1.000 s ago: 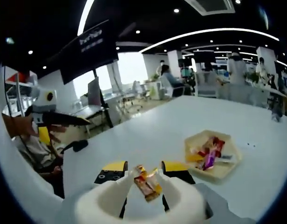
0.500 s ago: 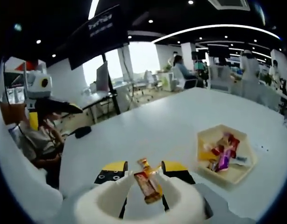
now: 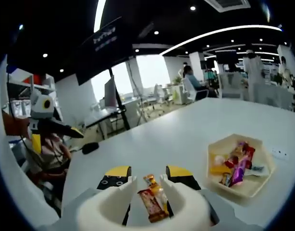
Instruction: Place the target food into the container with the food tongs after gripping and lifting it, then release it inside without dropping or visibly crushing the food.
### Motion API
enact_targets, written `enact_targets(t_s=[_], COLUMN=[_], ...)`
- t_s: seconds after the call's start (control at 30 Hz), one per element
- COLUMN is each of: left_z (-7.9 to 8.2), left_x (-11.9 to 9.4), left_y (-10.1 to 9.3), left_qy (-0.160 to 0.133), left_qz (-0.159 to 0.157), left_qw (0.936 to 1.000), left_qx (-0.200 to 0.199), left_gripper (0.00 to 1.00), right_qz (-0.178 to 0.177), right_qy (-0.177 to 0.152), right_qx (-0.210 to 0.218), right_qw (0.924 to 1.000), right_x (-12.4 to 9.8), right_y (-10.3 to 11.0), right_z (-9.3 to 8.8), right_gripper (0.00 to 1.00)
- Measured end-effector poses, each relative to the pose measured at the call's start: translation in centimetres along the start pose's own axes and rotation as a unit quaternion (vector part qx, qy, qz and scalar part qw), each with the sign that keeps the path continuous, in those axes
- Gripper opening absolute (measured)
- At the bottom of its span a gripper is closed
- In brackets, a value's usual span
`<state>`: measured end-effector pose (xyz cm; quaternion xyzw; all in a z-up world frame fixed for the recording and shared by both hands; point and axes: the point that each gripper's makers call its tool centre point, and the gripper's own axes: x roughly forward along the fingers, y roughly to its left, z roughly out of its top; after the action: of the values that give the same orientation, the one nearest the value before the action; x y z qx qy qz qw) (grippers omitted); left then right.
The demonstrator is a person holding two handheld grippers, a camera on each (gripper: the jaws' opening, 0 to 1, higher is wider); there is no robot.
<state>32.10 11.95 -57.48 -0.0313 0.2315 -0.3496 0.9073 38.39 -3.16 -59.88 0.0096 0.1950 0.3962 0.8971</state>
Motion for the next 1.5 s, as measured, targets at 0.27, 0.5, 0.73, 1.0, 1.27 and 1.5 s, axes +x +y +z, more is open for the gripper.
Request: enact_targets(t_s=[0.27, 0.5, 0.73, 1.0, 1.27, 1.5], left_z=[-1.6, -2.7, -7.0, -8.3, -8.9, -9.2], left_x=[-1.6, -2.8, -2.3, -2.6, -3.0, -3.0], left_y=[0.8, 1.2, -0.1, 0.3, 1.7, 2.0], left_qy=[0.007, 0.012, 0.047, 0.055, 0.070, 0.076], left_qz=[0.033, 0.059, 0.080, 0.082, 0.103, 0.107], left_qw=[0.9990, 0.9972, 0.9911, 0.9875, 0.9841, 0.9834], left_qx=[-0.029, -0.045, -0.095, -0.123, -0.126, -0.125], left_gripper=[0.99, 0.99, 0.99, 0.99, 0.99, 0.98], right_qz=[0.041, 0.073, 0.118, 0.163, 0.202, 0.206], right_qy=[0.038, 0.058, -0.003, 0.063, 0.080, 0.080], right_qx=[-0.025, -0.042, -0.036, -0.108, -0.181, -0.191], right_qw=[0.9981, 0.9947, 0.9924, 0.9786, 0.9592, 0.9564], right_x=[2.9, 5.1, 6.2, 8.5, 10.2, 10.6], right_y=[0.8, 1.4, 0.9, 2.4, 2.7, 2.5], right_z=[-2.1, -3.5, -3.9, -8.5, -10.4, -10.8], right_gripper=[0.28, 0.28, 0.28, 0.28, 0.28, 0.28])
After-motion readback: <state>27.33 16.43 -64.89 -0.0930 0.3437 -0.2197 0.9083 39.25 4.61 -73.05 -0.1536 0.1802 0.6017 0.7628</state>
